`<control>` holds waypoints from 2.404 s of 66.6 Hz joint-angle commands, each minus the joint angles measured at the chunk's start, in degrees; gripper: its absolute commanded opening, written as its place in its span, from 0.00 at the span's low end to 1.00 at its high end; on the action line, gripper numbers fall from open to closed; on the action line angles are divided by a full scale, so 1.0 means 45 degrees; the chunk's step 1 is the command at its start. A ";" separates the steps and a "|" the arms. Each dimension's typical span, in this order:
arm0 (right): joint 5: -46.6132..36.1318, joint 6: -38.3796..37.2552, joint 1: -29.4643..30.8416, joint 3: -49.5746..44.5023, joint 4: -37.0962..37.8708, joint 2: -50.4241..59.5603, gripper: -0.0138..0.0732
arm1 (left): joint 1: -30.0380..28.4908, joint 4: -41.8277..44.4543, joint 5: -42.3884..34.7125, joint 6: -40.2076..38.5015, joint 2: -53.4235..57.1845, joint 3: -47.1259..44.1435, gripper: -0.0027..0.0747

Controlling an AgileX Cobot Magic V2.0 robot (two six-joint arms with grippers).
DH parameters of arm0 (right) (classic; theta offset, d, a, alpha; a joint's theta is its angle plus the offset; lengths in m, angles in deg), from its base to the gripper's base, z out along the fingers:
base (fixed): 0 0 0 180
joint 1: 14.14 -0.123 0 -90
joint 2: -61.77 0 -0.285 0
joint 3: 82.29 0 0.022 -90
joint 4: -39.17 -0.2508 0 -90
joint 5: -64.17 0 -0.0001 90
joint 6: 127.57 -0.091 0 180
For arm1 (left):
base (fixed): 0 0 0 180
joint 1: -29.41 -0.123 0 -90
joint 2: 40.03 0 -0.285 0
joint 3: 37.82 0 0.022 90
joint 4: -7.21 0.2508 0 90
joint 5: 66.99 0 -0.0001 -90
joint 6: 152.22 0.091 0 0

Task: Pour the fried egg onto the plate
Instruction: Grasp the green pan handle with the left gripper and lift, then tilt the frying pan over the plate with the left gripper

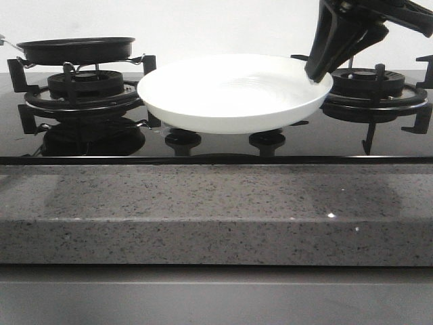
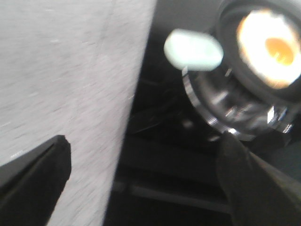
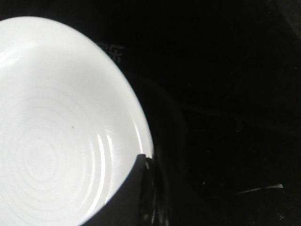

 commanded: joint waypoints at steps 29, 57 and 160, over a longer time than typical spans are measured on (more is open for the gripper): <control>-0.0493 0.0078 -0.0043 0.0305 -0.0137 0.0587 0.03 | -0.0662 -0.6416 0.1911 0.1083 -0.4486 0.3847 0.84; -0.0493 0.0078 -0.0043 0.0305 -0.0137 0.0587 0.03 | -0.0662 -1.0754 0.4306 0.2068 -0.6831 0.4203 0.84; -0.0493 0.0078 -0.0043 0.0305 -0.0137 0.0587 0.03 | -0.0693 -1.1406 0.5582 0.2350 -0.6906 0.4214 0.01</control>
